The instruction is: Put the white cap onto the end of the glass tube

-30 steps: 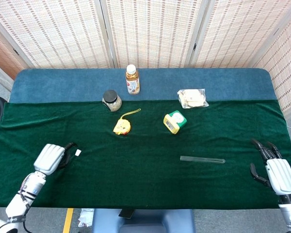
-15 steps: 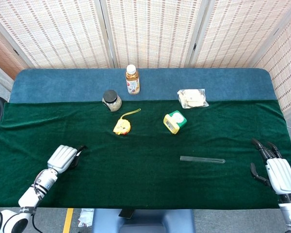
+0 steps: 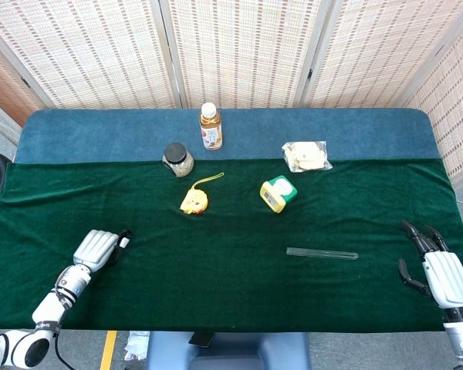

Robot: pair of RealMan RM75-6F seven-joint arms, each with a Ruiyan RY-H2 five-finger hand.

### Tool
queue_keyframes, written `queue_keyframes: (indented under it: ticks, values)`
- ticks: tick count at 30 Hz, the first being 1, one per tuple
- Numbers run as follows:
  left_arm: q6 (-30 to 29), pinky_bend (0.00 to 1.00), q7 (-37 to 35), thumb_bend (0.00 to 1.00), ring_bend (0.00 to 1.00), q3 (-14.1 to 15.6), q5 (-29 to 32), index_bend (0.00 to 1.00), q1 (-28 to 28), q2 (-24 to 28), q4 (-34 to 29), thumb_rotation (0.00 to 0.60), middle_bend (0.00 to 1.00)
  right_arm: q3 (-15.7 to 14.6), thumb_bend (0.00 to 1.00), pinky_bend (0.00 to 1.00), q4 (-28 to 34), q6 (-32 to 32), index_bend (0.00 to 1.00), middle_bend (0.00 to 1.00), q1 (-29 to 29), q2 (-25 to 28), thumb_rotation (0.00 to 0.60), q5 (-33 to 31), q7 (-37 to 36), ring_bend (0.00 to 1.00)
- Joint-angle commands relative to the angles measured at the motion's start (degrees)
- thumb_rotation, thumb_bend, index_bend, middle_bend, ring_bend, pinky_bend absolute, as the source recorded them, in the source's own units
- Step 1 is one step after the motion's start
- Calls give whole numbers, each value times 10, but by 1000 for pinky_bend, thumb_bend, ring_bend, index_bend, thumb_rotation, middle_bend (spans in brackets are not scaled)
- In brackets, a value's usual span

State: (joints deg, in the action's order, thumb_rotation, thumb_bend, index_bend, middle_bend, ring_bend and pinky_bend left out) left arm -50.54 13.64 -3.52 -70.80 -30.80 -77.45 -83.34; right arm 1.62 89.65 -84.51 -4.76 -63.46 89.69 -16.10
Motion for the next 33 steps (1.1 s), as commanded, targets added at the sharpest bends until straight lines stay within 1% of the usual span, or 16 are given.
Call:
queue_keyframes:
  ticks: [1, 10, 22, 26, 33]
  values:
    - [-2, 804, 8, 735, 864, 3, 5, 281, 0, 1, -1, 600, 987, 0, 607, 74, 0, 0, 64, 213, 0, 0, 600, -1, 0, 246]
    - [-23, 804, 33, 735, 864, 13, 19, 306, 10, 16, -28, 600, 987, 0, 607, 74, 2, 1, 64, 213, -1, 0, 600, 0, 2, 245]
    - [-59, 804, 40, 735, 862, 31, 16, 331, 35, 39, -74, 600, 987, -1, 607, 75, 4, -1, 65, 213, -1, 0, 600, 4, 3, 245]
    - [-62, 804, 48, 735, 862, 37, 19, 338, 39, 46, -85, 600, 987, -1, 608, 74, 4, -2, 64, 213, -1, -1, 600, 4, 4, 245]
    - [-73, 804, 46, 734, 861, 36, 17, 340, 44, 47, -88, 600, 987, -3, 607, 74, 5, -4, 65, 213, 0, 0, 600, 7, 5, 245]
